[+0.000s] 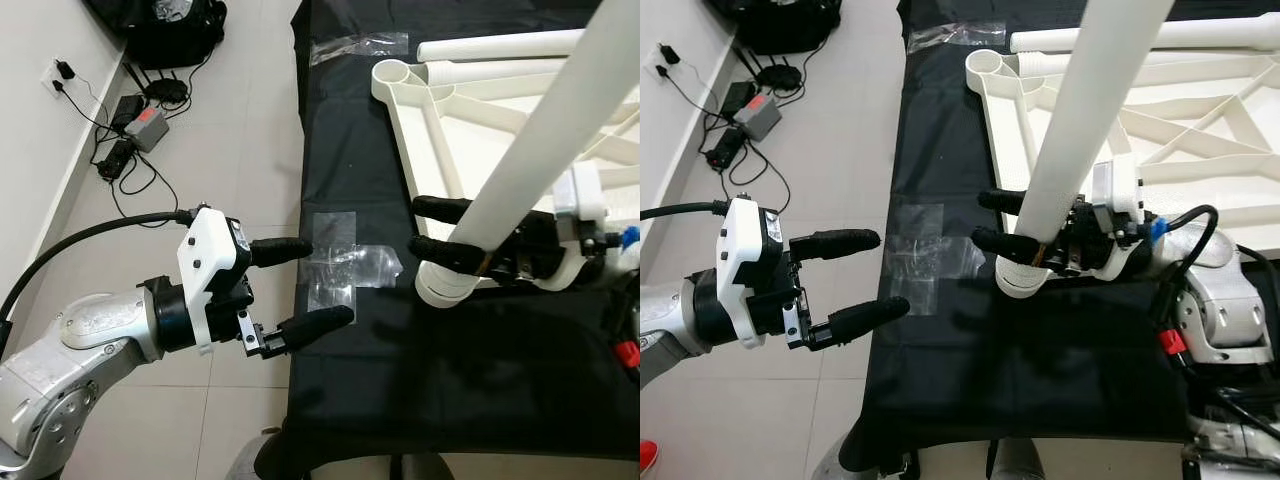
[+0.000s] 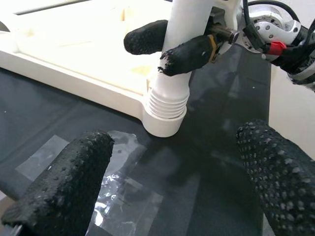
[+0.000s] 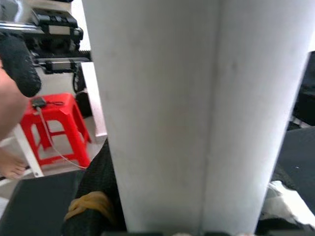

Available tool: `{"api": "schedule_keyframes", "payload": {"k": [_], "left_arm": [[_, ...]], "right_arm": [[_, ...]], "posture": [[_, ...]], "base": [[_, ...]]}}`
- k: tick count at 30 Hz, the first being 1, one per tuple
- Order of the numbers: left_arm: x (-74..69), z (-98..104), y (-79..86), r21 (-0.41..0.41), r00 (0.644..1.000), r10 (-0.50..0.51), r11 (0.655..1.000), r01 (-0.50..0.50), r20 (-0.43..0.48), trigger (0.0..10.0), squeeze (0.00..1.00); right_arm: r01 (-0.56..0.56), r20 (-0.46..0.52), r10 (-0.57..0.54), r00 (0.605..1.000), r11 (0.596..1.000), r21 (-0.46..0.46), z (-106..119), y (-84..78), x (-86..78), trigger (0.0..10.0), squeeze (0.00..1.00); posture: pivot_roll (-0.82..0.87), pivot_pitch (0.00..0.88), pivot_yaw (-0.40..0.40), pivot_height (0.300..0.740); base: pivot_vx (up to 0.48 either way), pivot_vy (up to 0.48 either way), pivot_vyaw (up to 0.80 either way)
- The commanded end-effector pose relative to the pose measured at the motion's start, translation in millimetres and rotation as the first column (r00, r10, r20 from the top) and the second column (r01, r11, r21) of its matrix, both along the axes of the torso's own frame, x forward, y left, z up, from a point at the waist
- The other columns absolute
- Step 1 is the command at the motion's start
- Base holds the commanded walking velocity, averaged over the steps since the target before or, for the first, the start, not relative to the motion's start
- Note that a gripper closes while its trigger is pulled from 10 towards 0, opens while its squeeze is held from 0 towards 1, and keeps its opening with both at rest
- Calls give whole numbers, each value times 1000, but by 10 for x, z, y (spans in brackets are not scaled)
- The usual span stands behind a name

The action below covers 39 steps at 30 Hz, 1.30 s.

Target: Building children table

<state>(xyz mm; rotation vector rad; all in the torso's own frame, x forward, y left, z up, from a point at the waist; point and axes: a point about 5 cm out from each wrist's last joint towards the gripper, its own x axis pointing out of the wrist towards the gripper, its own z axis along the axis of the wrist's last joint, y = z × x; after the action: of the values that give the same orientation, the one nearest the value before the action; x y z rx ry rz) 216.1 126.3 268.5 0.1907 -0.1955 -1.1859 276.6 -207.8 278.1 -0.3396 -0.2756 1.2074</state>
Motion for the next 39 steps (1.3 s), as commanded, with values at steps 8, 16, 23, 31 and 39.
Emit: {"api": "schedule_keyframes", "payload": {"k": [8,16,23,31,39], "left_arm": [[-30,-31,-24,12,1000,-20,1000,20,-12,10000,0],[-26,-39,-27,8,1000,-20,1000,20,-11,10000,0],[-20,-45,-40,6,1000,-22,1000,22,-7,10000,0],[-2,-27,-42,0,1000,-18,1000,18,8,10000,0],[62,74,-7,-23,999,7,1000,-6,46,10000,0]], "right_arm": [[199,-109,-195,975,980,29,-319,58,57,10000,0],[385,-125,-377,918,921,56,-454,161,-1,10000,0],[469,-128,-458,880,879,81,-530,254,-62,10000,0],[621,-136,-609,781,780,76,-616,367,-83,10000,0],[767,-153,-752,642,635,97,-638,468,-101,10000,0]], "posture": [[99,390,83,740],[88,381,78,740],[77,373,76,740],[73,361,73,740],[67,354,73,740]], "base": [[0,0,0],[0,0,0],[0,0,0],[0,0,0],[0,0,0]]}}
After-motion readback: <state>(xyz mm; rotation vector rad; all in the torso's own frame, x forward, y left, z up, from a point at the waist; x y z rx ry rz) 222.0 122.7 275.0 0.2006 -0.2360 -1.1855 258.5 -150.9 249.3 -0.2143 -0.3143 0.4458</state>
